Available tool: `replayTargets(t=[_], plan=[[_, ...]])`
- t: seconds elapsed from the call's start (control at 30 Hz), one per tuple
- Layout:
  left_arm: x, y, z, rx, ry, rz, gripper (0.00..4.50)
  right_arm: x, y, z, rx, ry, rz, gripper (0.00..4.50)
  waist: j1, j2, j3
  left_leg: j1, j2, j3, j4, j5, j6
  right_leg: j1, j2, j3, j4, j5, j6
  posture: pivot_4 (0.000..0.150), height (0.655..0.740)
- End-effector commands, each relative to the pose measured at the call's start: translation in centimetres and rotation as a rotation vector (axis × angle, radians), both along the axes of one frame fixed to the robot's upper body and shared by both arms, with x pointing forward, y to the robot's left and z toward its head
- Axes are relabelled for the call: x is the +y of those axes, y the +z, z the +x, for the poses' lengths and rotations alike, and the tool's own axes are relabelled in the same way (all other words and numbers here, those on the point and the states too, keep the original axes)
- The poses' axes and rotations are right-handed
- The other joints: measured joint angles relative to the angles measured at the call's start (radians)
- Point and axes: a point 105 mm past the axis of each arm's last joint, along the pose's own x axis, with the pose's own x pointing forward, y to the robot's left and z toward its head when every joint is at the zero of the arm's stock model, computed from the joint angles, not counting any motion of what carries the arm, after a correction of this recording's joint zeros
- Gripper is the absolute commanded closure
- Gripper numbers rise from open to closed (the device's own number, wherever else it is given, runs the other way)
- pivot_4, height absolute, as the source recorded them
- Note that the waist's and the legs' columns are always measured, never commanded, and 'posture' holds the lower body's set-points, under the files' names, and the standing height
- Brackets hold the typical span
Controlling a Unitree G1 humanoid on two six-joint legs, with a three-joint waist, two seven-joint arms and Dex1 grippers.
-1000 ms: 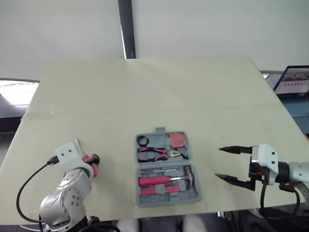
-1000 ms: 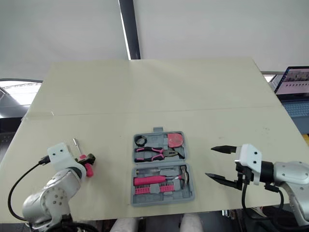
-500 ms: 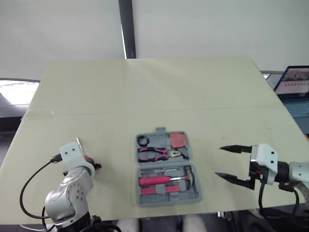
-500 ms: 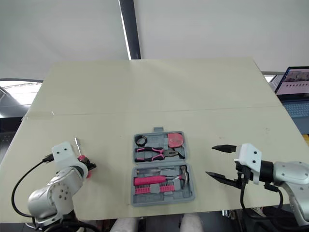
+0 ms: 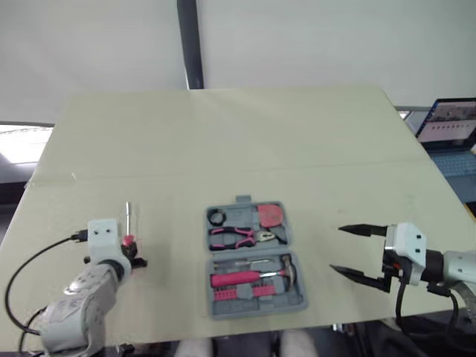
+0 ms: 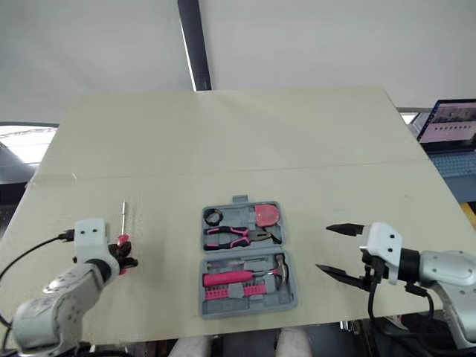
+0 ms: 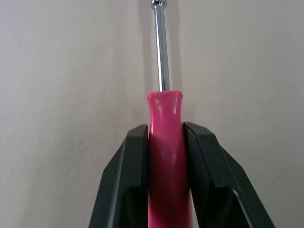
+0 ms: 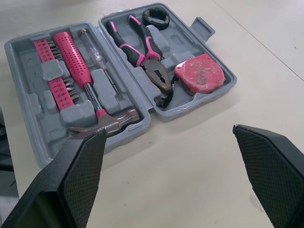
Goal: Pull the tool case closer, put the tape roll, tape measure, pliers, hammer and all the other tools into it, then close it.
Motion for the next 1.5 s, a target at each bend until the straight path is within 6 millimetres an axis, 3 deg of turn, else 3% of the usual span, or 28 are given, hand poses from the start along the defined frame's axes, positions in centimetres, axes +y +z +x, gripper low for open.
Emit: replayTargets(t=[0.03,0.23,0.43,0.63,1.0,1.3,1.5], plan=[[-2.3,2.8,-0.2,-0.097,-0.327,0.053,3.9,-0.1,0.8,0.0,-0.044,-0.005,0.014,0.0,0.005,0.001,0.001,0.0,0.0,0.0,0.0,0.0,0.0,0.001,0.0,0.001,0.0,0.0,0.0,0.15,0.736],[-4.2,4.2,-1.8,-0.088,-0.725,0.11,3.9,-0.7,-0.1,-0.8,-0.022,-0.022,0.007,0.0,0.007,0.003,0.002,0.0,-0.001,0.0,0.0,0.0,0.0,0.002,0.0,0.0,-0.002,0.0,0.0,0.15,0.736],[-6.3,3.9,-3.8,-0.02,-1.049,0.144,3.9,-1.1,-0.5,-1.4,-0.014,-0.045,0.003,0.0,0.003,0.006,0.003,0.0,0.0,0.001,-0.001,0.0,0.0,0.001,0.0,0.001,-0.001,0.0,0.0,0.15,0.736],[-7.4,3.5,-5.0,0.03,-1.259,0.203,3.9,-1.7,-1.2,-2.9,0.01,-0.049,-0.04,0.0,0.007,0.008,0.005,0.0,-0.001,0.002,-0.002,0.0,0.0,0.0,0.0,0.001,-0.001,0.0,0.0,0.15,0.736],[-9.8,3.3,-6.6,0.028,-1.411,0.196,3.9,-1.8,-0.9,-3.8,0.024,-0.049,-0.035,0.0,0.003,0.01,0.007,0.001,0.0,0.002,-0.002,0.0,0.0,0.0,0.0,0.002,-0.001,0.0,0.0,0.15,0.736],[-13.4,2.5,-8.1,0.036,-1.459,0.191,3.9,-1.7,-1.2,-3.5,0.054,-0.018,-0.049,0.0,0.004,0.011,0.007,0.002,0.0,0.002,-0.001,0.0,0.0,0.001,0.0,0.002,0.0,0.0,0.001,0.15,0.736],[-15.9,2.4,-7.8,0.033,-1.466,0.177,3.9,-2.2,-1.6,-3.9,0.082,0.029,-0.1,0.0,0.007,0.012,0.008,0.002,-0.001,0.002,0.0,0.0,0.0,0.002,0.0,0.002,0.0,0.0,0.001,0.15,0.736]])
